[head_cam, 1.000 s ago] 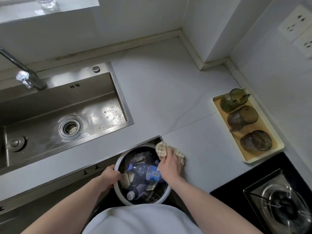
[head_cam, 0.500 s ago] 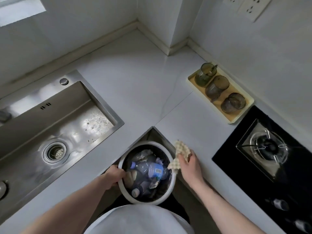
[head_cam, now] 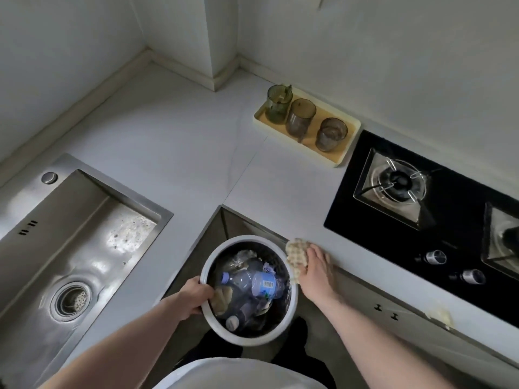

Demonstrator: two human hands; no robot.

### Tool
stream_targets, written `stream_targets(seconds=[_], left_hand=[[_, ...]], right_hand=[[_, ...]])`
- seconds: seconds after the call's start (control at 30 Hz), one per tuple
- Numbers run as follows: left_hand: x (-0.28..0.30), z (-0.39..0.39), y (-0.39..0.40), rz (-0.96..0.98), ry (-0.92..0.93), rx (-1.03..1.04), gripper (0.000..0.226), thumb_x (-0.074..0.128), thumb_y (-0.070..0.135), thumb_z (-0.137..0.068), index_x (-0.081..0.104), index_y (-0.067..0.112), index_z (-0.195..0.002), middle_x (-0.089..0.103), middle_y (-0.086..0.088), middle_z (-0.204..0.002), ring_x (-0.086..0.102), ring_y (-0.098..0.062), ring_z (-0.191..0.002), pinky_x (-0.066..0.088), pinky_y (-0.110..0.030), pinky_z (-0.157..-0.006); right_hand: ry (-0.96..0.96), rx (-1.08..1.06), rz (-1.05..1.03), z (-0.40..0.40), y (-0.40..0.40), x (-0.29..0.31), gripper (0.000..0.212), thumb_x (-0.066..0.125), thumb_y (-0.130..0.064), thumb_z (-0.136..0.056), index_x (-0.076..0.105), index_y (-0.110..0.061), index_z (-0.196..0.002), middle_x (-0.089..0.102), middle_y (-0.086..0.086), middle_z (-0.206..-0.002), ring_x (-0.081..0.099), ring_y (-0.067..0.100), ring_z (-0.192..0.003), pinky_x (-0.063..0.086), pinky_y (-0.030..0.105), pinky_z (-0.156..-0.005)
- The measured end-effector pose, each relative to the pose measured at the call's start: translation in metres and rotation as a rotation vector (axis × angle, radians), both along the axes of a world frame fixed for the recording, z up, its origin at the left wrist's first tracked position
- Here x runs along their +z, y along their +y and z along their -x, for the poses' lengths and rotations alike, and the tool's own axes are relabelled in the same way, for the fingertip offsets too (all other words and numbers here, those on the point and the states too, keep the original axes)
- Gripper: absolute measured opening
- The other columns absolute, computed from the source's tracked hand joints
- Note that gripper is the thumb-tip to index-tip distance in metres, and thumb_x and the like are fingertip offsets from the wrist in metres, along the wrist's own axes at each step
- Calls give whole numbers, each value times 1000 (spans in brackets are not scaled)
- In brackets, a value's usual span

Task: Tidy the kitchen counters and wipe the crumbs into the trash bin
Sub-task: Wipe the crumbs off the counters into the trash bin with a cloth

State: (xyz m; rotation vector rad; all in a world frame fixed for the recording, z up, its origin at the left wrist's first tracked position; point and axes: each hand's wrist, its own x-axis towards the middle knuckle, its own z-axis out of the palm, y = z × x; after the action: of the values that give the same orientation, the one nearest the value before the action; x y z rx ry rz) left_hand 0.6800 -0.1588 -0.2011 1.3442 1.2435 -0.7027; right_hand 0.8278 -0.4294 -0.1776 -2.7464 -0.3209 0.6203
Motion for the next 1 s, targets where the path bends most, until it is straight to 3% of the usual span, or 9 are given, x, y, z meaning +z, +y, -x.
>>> stream_targets(seconds=[0.1,0.17,0.3,0.4,0.53,0.77,0.9,1.0], left_hand=[[1,-10,-17,-5,16,-45,30,51,-6,-85,61,8,-109,71,-21,-96,72,-35,-85,62,-40,-66],[1,-14,-31,-8,20,-76,31,51,-6,-85,62,9,-110,72,-21,-96,72,-35,-86,63,-40,-68],[-1,-16,-63,-37,30,-93,31,54,-7,-83,64,8,-108,73,-21,-95,72,-36,-86,64,-45,-75],[-4,-11,-92,-61,38,-57,28,55,-8,-83,65,6,-106,73,-22,-92,73,-38,-85,63,-51,-78],[-6,-6,-140,-87,55,-41,25,57,-5,-86,65,5,-107,73,-24,-95,74,-39,-85,64,-50,-75],[-6,-8,-240,-114,30,-59,20,56,-3,-90,65,5,-106,72,-22,-90,70,-34,-76,61,-40,-68],[2,-15,-289,-92,27,-80,23,57,-5,-86,64,4,-106,72,-23,-92,71,-34,-75,62,-39,-64],[7,-19,-318,-76,21,-79,26,55,-9,-83,63,3,-105,71,-26,-93,71,-36,-75,64,-44,-67]], right_hand=[[157,185,-136,32,13,7,47,54,-24,-99,45,-19,-144,47,-7,-145,42,14,-135,31,31,-118],[184,164,-220,49,4,9,41,52,-32,-99,49,-22,-139,50,-11,-137,48,10,-127,40,32,-112],[210,-192,-419,50,-62,25,30,52,-39,-99,49,-28,-128,55,-13,-120,58,6,-108,55,29,-91],[50,-398,-477,30,-143,40,19,57,-31,-98,55,-26,-116,57,-13,-109,62,9,-99,57,27,-78],[-131,-513,-479,11,-252,55,17,62,-25,-97,57,-19,-111,57,-3,-107,59,16,-96,44,31,-77],[-303,-711,-408,-18,-407,72,21,61,-18,-97,54,-12,-116,57,6,-110,57,23,-94,41,32,-76],[-335,-688,-243,-35,-462,62,20,60,-15,-97,56,-8,-115,51,6,-114,54,26,-90,40,33,-74],[-237,-652,-111,-42,-486,35,18,59,-17,-96,58,-10,-112,53,12,-113,58,35,-91,43,35,-74]])
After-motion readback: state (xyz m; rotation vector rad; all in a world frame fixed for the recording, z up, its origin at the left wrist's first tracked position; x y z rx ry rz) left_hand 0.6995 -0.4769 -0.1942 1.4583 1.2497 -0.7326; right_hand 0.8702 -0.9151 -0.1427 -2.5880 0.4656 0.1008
